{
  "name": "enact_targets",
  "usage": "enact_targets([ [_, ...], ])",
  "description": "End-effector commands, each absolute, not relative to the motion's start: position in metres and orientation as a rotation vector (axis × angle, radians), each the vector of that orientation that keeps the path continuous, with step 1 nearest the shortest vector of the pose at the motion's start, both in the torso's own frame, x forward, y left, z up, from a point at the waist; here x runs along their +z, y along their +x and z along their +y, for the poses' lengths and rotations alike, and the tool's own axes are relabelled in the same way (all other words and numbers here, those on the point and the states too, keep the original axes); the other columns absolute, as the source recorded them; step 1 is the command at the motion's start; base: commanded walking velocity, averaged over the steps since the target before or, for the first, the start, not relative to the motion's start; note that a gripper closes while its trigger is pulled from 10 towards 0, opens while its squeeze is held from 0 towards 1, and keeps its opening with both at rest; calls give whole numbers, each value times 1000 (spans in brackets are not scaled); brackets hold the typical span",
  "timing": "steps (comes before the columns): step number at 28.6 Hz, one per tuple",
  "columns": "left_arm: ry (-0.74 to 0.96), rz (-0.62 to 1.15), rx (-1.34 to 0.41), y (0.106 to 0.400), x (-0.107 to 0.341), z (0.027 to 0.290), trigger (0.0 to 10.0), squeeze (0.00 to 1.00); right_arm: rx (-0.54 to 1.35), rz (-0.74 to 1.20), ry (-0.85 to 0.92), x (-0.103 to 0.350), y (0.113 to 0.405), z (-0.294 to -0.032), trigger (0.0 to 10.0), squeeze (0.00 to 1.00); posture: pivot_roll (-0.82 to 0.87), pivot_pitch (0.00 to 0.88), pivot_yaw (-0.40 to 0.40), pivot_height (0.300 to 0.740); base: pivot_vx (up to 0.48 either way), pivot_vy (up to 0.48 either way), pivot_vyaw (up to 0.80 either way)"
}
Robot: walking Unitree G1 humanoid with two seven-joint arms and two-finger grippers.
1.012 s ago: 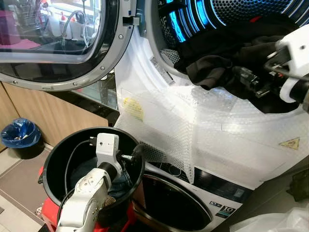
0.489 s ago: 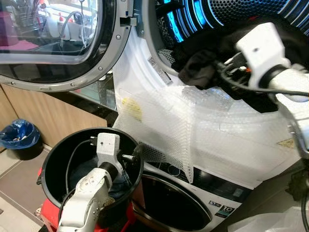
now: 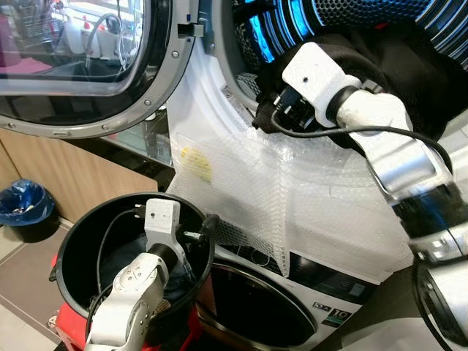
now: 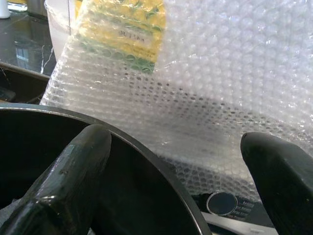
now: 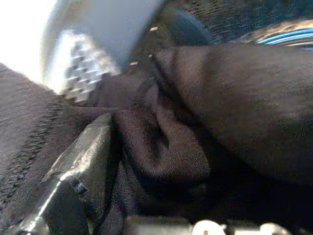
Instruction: Clothes washing
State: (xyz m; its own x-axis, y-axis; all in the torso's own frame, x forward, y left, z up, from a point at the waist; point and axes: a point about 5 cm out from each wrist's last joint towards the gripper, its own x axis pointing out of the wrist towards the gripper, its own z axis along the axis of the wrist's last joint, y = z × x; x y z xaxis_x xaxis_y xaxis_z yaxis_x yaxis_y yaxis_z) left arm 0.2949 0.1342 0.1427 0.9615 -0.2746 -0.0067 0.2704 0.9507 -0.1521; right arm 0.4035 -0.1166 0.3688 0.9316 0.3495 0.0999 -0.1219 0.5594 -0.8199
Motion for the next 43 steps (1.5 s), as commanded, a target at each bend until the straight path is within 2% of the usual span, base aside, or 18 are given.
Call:
enact_targets([
  [1, -150, 16, -282, 293, 146, 131, 10000, 0, 248, -286, -957, 378, 406, -121, 10000, 0, -84, 31, -133, 740, 0, 0, 0],
  [4, -148, 17, -278, 292, 146, 131, 10000, 0, 163, -296, -1033, 390, 412, -129, 10000, 0, -81, 32, -134, 740, 0, 0, 0],
  [11, -136, 22, -282, 291, 146, 128, 10000, 0, 34, -283, -1076, 405, 417, -141, 10000, 0, -68, 36, -135, 740, 0, 0, 0],
  [14, -127, 25, -289, 289, 146, 126, 10000, 0, -48, -250, -1080, 407, 418, -156, 10000, 0, -52, 38, -143, 740, 0, 0, 0],
  [15, -125, 27, -285, 287, 145, 127, 10000, 0, -148, -245, -1082, 414, 415, -171, 10000, 0, -46, 37, -145, 740, 0, 0, 0],
  [16, -125, 27, -285, 287, 145, 127, 10000, 0, -148, -245, -1082, 414, 415, -171, 10000, 0, -46, 37, -145, 740, 0, 0, 0],
  [17, -125, 28, -280, 286, 145, 128, 10000, 0, -245, -252, -1067, 423, 412, -185, 10000, 0, -33, 38, -150, 740, 0, 0, 0],
  [18, -125, 28, -280, 286, 145, 128, 10000, 0, -245, -252, -1067, 423, 412, -185, 10000, 0, -33, 38, -150, 740, 0, 0, 0],
  [20, -121, 30, -268, 284, 144, 129, 10000, 0, -390, -296, -1010, 442, 403, -204, 10000, 0, -24, 38, -155, 740, 0, 0, 0],
  [22, -130, 24, -254, 284, 145, 130, 10000, 0, -531, -348, -911, 458, 393, -221, 10000, 0, -21, 39, -160, 740, 0, 0, 0],
  [24, -127, 23, -251, 284, 145, 130, 10000, 0, -553, -365, -830, 461, 390, -225, 10000, 0, -20, 36, -163, 740, 0, 0, 0],
  [26, -132, 25, -246, 283, 144, 129, 10000, 0, -440, -339, -625, 450, 397, -219, 10000, 0, -22, 33, -163, 740, 0, 0, 0],
  [30, -135, 27, -252, 284, 144, 127, 10000, 0, -347, -293, -638, 431, 406, -206, 10000, 0, -36, 33, -159, 740, 0, 0, 0],
  [31, -136, 27, -263, 285, 145, 125, 10000, 0, -262, -239, -540, 409, 414, -196, 10000, 0, -42, 33, -156, 740, 0, 0, 0],
  [32, -136, 27, -263, 285, 145, 125, 10000, 0, -262, -239, -540, 409, 414, -196, 10000, 0, -42, 33, -156, 740, 0, 0, 0],
  [33, -138, 28, -271, 286, 145, 123, 10000, 0, -196, -196, -454, 393, 420, -188, 10000, 0, -49, 39, -151, 740, 0, 0, 0],
  [37, -139, 39, -296, 286, 144, 119, 10000, 0, -7, -109, -356, 357, 428, -162, 10000, 0, -62, 45, -149, 740, 0, 0, 0],
  [43, -157, 45, -301, 286, 143, 118, 10000, 0, 30, -25, -189, 326, 431, -156, 10000, 0, -66, 44, -142, 740, 0, 0, 0],
])
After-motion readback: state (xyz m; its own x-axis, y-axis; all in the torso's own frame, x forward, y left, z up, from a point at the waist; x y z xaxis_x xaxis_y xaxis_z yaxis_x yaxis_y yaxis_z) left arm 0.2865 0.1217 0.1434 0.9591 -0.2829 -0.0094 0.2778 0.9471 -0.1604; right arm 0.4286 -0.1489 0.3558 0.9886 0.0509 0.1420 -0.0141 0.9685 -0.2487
